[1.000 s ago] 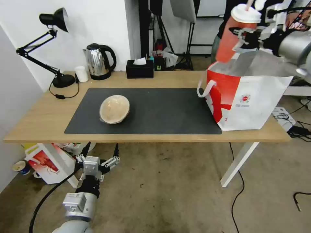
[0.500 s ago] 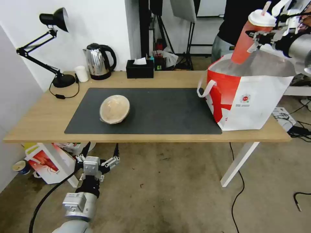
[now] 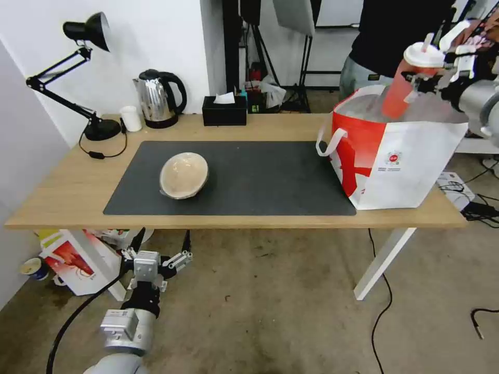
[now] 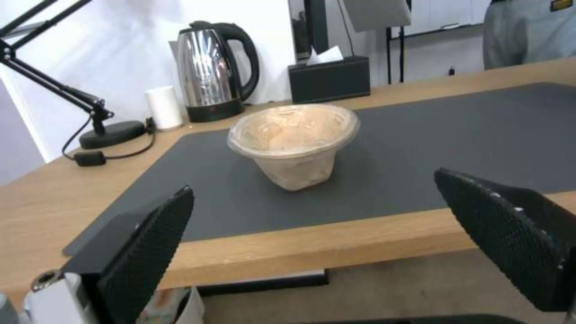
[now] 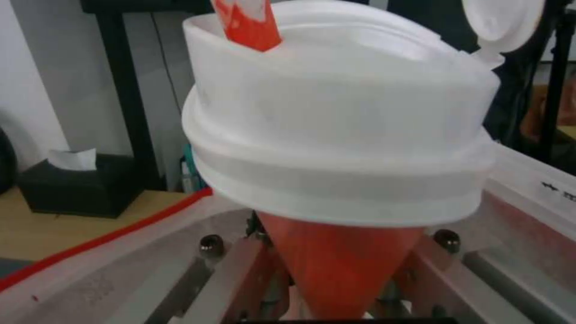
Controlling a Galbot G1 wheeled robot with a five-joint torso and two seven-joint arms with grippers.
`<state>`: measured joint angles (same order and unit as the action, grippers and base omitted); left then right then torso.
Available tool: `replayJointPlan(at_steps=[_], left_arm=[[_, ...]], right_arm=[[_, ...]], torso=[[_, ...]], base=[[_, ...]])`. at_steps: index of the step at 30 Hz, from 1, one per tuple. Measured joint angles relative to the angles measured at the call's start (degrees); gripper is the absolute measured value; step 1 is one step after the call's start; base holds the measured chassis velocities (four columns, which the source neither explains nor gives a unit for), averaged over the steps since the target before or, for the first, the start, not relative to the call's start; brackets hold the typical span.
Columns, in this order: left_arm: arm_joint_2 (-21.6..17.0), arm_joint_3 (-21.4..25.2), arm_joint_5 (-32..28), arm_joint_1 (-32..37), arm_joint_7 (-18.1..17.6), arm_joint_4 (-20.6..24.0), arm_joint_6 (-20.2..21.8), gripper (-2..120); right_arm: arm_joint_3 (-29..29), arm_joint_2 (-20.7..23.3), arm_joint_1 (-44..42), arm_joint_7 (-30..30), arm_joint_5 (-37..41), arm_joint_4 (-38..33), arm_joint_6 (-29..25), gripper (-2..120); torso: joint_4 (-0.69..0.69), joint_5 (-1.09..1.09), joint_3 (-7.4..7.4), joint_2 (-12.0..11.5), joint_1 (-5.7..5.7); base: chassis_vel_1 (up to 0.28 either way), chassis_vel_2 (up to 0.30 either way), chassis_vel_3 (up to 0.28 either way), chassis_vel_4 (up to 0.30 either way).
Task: Pick up the trash from the table and place it into the takeout bag.
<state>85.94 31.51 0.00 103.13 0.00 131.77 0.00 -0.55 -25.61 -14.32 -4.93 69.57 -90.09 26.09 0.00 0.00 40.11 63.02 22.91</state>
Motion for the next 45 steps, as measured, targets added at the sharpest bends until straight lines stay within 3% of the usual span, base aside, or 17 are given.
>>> replayJointPlan(at_steps=[17, 23, 25, 29, 31, 39, 45], left_arm=[[0.0, 0.0, 0.0, 0.0, 0.0, 0.0, 0.0, 100], [0.0, 0.0, 0.0, 0.0, 0.0, 0.0, 0.0, 100], [0.0, 0.0, 0.0, 0.0, 0.0, 0.0, 0.0, 100], [0.0, 0.0, 0.0, 0.0, 0.0, 0.0, 0.0, 100], [0.0, 0.0, 0.0, 0.0, 0.0, 0.0, 0.0, 100], [0.0, 0.0, 0.0, 0.0, 0.0, 0.0, 0.0, 100], [0.0, 0.0, 0.0, 0.0, 0.0, 0.0, 0.0, 100]], right_arm=[[-2.17, 0.12, -4.71, 1.43, -6.58, 1.57, -3.17, 10], [-2.19, 0.12, -5.05, 1.32, -8.53, 1.69, -3.21, 30], [-2.18, 0.12, -5.05, 1.31, -8.62, 1.71, -3.17, 32], [-1.79, 0.37, -4.77, 1.26, -9.65, 1.67, -0.99, 53], [-1.68, 0.49, -4.58, 1.27, -9.66, 1.5, -0.56, 56], [0.26, 0.79, -3.07, 1.42, -9.67, 0.9, 1.05, 88], [1.38, 1.19, -2.53, 1.96, -9.67, -0.32, 2.46, 100]], torso=[[0.0, 0.0, 0.0, 0.0, 0.0], [0.0, -0.01, 0.0, 0.01, 0.0], [0.0, -0.01, 0.0, 0.01, 0.0], [0.0, 0.0, 0.0, 0.01, 0.0], [0.0, 0.0, 0.0, 0.01, 0.0], [0.0, -0.01, 0.0, 0.01, 0.0], [0.01, 0.0, 0.0, 0.01, 0.0]], base=[[0.0, 0.0, 0.0, 0.0], [0.0, 0.0, 0.0, 0.0], [0.0, 0.0, 0.0, 0.0], [0.0, 0.0, 0.0, 0.0], [0.0, 0.0, 0.0, 0.0], [0.0, 0.0, 0.0, 0.0], [0.0, 0.0, 0.0, 0.0]])
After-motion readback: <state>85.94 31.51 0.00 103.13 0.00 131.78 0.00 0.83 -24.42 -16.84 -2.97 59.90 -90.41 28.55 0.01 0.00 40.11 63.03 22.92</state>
